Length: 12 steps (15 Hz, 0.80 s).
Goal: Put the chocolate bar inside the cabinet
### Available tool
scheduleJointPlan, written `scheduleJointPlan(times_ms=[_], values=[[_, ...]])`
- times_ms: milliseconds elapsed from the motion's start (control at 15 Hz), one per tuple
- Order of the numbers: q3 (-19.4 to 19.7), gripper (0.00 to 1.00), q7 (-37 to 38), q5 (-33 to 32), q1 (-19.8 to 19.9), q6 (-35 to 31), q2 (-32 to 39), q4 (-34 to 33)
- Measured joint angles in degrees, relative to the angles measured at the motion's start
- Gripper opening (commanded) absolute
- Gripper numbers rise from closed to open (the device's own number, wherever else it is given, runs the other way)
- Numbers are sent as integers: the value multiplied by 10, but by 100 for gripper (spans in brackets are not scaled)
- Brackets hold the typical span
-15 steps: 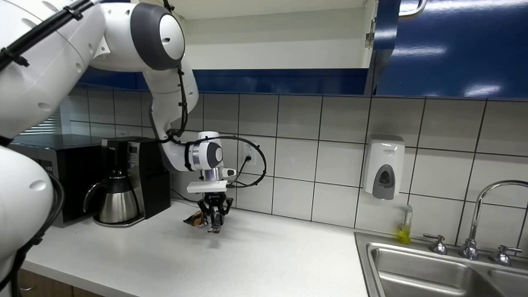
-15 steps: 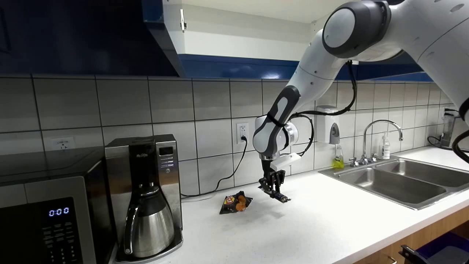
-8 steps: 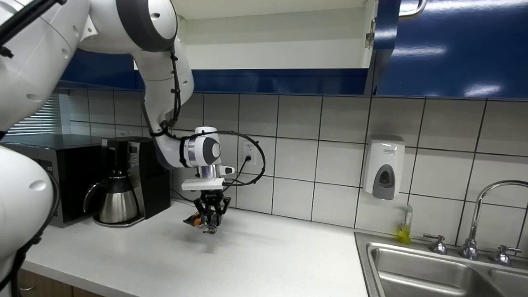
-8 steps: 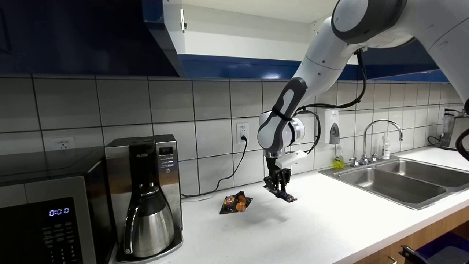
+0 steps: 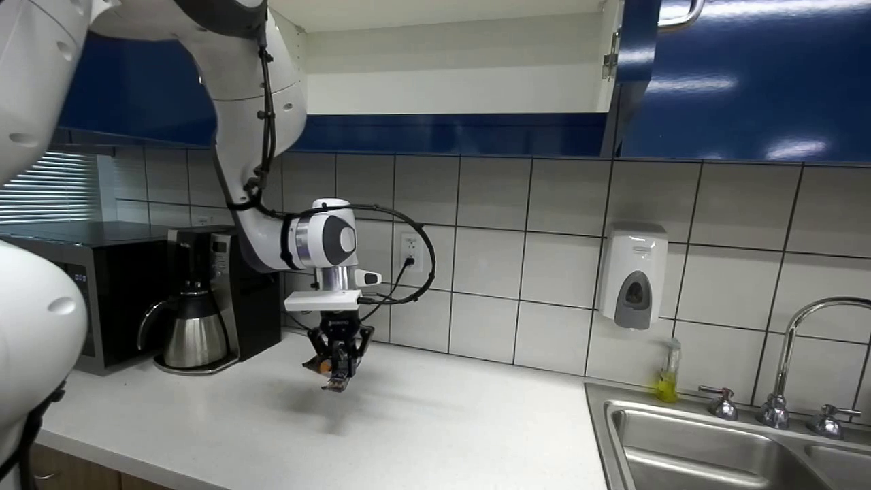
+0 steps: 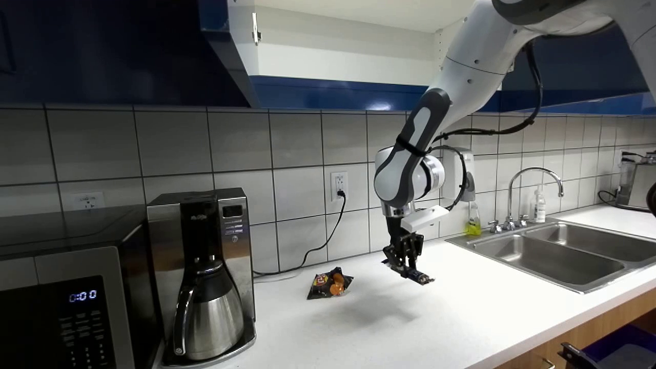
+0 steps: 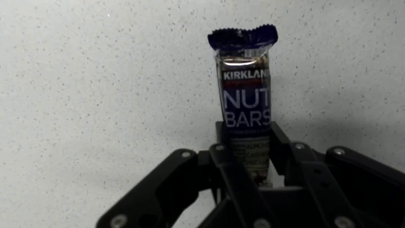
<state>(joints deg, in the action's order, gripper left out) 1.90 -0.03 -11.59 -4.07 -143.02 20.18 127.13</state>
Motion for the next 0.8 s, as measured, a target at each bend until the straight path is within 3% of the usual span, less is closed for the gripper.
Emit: scheduleJointPlan(times_ms=[800], values=[[4,9,0,-3,1,-7,-171,185]])
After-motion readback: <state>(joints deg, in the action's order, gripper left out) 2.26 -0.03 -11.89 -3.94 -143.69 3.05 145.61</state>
